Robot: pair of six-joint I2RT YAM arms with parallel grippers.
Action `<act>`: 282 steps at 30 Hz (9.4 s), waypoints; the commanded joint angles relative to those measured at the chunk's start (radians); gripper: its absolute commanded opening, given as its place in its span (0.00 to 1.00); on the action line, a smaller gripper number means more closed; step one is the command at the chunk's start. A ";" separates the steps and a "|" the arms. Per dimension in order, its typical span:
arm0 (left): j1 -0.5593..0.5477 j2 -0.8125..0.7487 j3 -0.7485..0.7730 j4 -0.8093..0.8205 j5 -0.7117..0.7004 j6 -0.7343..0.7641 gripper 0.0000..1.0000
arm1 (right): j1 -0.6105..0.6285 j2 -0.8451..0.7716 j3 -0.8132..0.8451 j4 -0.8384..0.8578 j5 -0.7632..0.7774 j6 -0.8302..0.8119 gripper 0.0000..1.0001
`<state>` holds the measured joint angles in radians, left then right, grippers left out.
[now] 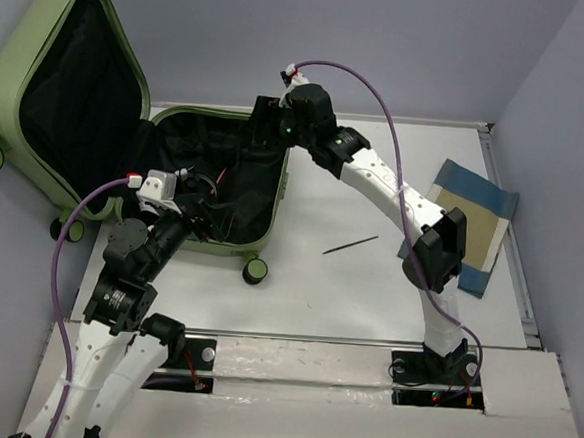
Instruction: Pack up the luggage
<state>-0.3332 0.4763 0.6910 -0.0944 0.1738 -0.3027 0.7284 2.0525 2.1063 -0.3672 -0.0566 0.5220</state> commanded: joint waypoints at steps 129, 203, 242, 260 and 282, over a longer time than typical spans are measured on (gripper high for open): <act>-0.026 -0.033 0.024 0.039 0.015 0.013 0.99 | -0.277 -0.435 -0.799 0.245 -0.140 0.112 0.80; -0.659 1.320 0.352 0.176 -0.665 -0.340 0.88 | -0.515 -1.278 -1.362 -0.047 0.080 -0.025 0.66; -0.550 1.358 0.363 0.317 -0.718 -0.196 0.06 | -0.891 -0.353 -1.057 0.047 0.282 -0.090 0.94; -0.556 1.312 0.370 0.387 -0.599 -0.177 0.06 | -0.900 -0.352 -1.187 0.252 -0.115 -0.002 0.07; -0.472 1.043 0.817 0.144 -0.478 -0.090 0.06 | -0.764 -0.950 -1.084 0.192 -0.204 0.072 0.07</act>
<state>-0.8696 1.6348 1.3830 0.0959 -0.3099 -0.4271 -0.1230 1.1027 0.8726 -0.1661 -0.2531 0.5545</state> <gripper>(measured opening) 0.068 0.083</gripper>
